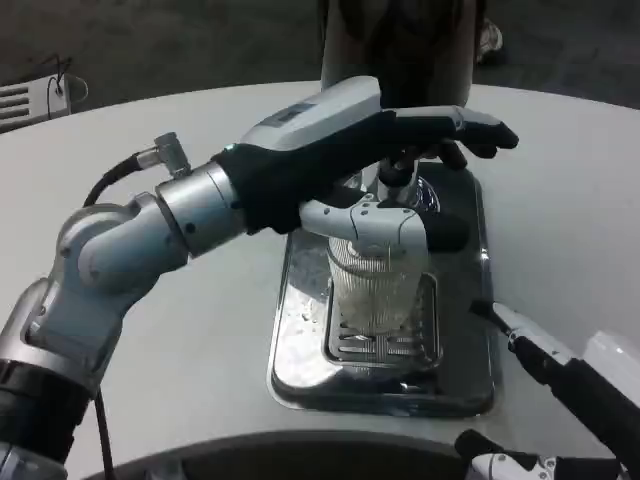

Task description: Grasp the cup under the faucet to collect the drink, then remove the cup.

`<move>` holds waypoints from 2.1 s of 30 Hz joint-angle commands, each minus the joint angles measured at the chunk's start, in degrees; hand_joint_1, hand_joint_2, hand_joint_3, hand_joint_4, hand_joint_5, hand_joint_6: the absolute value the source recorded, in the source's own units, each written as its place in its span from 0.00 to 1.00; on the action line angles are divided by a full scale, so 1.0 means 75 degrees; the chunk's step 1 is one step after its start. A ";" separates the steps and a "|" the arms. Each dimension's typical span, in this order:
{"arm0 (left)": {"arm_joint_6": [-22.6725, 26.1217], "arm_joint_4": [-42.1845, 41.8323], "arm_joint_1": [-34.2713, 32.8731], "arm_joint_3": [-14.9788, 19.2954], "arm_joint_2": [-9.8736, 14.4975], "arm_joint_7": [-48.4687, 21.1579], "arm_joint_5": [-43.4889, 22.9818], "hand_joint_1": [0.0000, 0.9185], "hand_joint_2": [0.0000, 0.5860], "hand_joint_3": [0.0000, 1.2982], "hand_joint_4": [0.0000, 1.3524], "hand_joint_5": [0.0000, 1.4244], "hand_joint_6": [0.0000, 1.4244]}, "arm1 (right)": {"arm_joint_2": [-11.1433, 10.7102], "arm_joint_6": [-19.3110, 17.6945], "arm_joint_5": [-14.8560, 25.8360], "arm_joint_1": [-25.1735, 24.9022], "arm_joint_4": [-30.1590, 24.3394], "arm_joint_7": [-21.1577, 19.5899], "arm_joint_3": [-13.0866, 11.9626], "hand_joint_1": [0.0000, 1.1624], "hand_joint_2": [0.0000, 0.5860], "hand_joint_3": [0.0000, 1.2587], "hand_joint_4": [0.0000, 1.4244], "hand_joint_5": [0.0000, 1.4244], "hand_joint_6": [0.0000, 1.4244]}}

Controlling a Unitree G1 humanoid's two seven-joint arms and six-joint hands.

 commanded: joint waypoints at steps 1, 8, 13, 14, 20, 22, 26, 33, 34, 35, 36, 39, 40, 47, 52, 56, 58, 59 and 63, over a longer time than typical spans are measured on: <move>-0.0048 0.0058 0.0091 -0.0282 0.0129 -0.0165 0.0411 0.00 0.09 0.19 0.18 0.22 0.20 | -0.0041 0.0495 0.0355 0.0125 -0.0104 -0.0399 -0.0026 0.52 0.62 0.00 0.00 0.05 0.03; -0.0015 -0.0177 0.0229 -0.0268 0.0238 -0.0199 0.0398 0.00 0.10 0.19 0.18 0.22 0.21 | 0.0109 0.1060 0.1317 0.0701 0.0102 -0.1855 -0.0030 0.61 0.42 0.00 0.00 0.04 0.05; 0.0041 -0.0341 0.0332 -0.0238 0.0304 -0.0198 0.0344 0.00 0.10 0.19 0.18 0.22 0.21 | 0.0100 0.0604 0.2022 0.1048 0.0731 -0.3203 0.0375 0.62 0.40 0.00 0.00 0.03 0.05; 0.0056 -0.0390 0.0358 -0.0231 0.0324 -0.0194 0.0338 0.00 0.10 0.19 0.18 0.22 0.21 | 0.0075 0.0414 0.2170 0.1114 0.0882 -0.3536 0.0455 0.64 0.39 0.00 0.00 0.03 0.05; 0.0128 -0.0677 0.0541 -0.0135 0.0441 -0.0129 0.0299 0.00 0.10 0.19 0.18 0.22 0.21 | -0.0068 -0.0463 0.2752 0.1121 0.1911 -0.5046 0.0717 0.67 0.37 0.00 0.00 0.02 0.04; 0.0167 -0.0756 0.0602 -0.0101 0.0468 -0.0114 0.0279 0.00 0.10 0.19 0.19 0.22 0.21 | -0.0096 -0.0555 0.2776 0.1015 0.2211 -0.5386 0.0886 0.68 0.37 0.00 0.00 0.02 0.04; 0.0227 -0.0866 0.0698 -0.0060 0.0506 -0.0063 0.0266 0.00 0.10 0.20 0.19 0.22 0.21 | -0.0214 -0.0613 0.2770 0.0808 0.2603 -0.5926 0.1222 0.68 0.37 0.00 0.00 0.02 0.04; 0.0303 -0.0969 0.0836 0.0013 0.0485 0.0076 0.0226 0.00 0.10 0.20 0.19 0.22 0.21 | -0.0410 -0.0453 0.2799 0.0405 0.3150 -0.6429 0.1670 0.68 0.37 0.00 0.00 0.02 0.04; 0.0322 -0.0981 0.0855 0.0018 0.0478 0.0098 0.0224 0.00 0.10 0.20 0.19 0.22 0.21 | -0.0427 -0.0438 0.2802 0.0353 0.3217 -0.6482 0.1746 0.68 0.37 0.00 0.00 0.02 0.04; 0.0341 -0.0984 0.0880 0.0027 0.0466 0.0129 0.0217 0.00 0.10 0.20 0.19 0.22 0.21 | -0.0448 -0.0426 0.2808 0.0320 0.3262 -0.6528 0.1801 0.68 0.37 0.00 0.00 0.02 0.04; 0.0355 -0.0988 0.0899 0.0031 0.0459 0.0154 0.0211 0.00 0.10 0.19 0.19 0.22 0.21 | -0.0455 -0.0419 0.2807 0.0275 0.3341 -0.6572 0.1875 0.68 0.37 0.00 0.00 0.02 0.04; 0.0369 -0.0990 0.0932 0.0032 0.0458 0.0209 0.0217 0.00 0.10 0.19 0.19 0.22 0.21 | -0.0463 -0.0407 0.2822 0.0180 0.3561 -0.6710 0.2051 0.68 0.37 0.00 0.00 0.02 0.04; 0.0382 -0.0996 0.0944 0.0033 0.0457 0.0227 0.0221 0.00 0.10 0.19 0.18 0.22 0.21 | -0.0464 -0.0408 0.2819 0.0152 0.3627 -0.6763 0.2104 0.68 0.36 0.00 0.00 0.02 0.04; 0.0452 -0.1045 0.1005 0.0065 0.0442 0.0316 0.0177 0.00 0.10 0.19 0.18 0.22 0.21 | -0.0454 -0.0436 0.2860 -0.0182 0.4081 -0.7074 0.2389 0.68 0.36 0.00 0.00 0.02 0.04; 0.0470 -0.1061 0.1036 0.0066 0.0442 0.0353 0.0151 0.00 0.10 0.19 0.18 0.22 0.21 | -0.0380 -0.0377 0.2847 -0.0493 0.4428 -0.7344 0.2552 0.68 0.35 0.00 0.00 0.02 0.04; 0.0497 -0.1056 0.1039 0.0082 0.0453 0.0391 0.0145 0.00 0.11 0.19 0.18 0.22 0.21 | -0.0329 -0.0302 0.2839 -0.0796 0.4724 -0.7568 0.2632 0.68 0.35 0.00 0.00 0.02 0.04; 0.0504 -0.1058 0.1039 0.0096 0.0458 0.0408 0.0139 0.00 0.11 0.19 0.18 0.22 0.22 | -0.0300 -0.0230 0.2852 -0.1023 0.4913 -0.7666 0.2647 0.68 0.35 0.00 0.00 0.02 0.04; 0.0507 -0.1062 0.1041 0.0104 0.0462 0.0415 0.0137 0.00 0.11 0.19 0.18 0.22 0.22 | -0.0297 -0.0209 0.2857 -0.1097 0.4973 -0.7702 0.2656 0.68 0.35 0.00 0.00 0.02 0.04; 0.0518 -0.1094 0.1069 0.0141 0.0479 0.0430 0.0121 0.00 0.11 0.19 0.18 0.22 0.22 | -0.0285 -0.0117 0.2881 -0.1454 0.5272 -0.7822 0.2694 0.68 0.35 0.00 0.00 0.02 0.04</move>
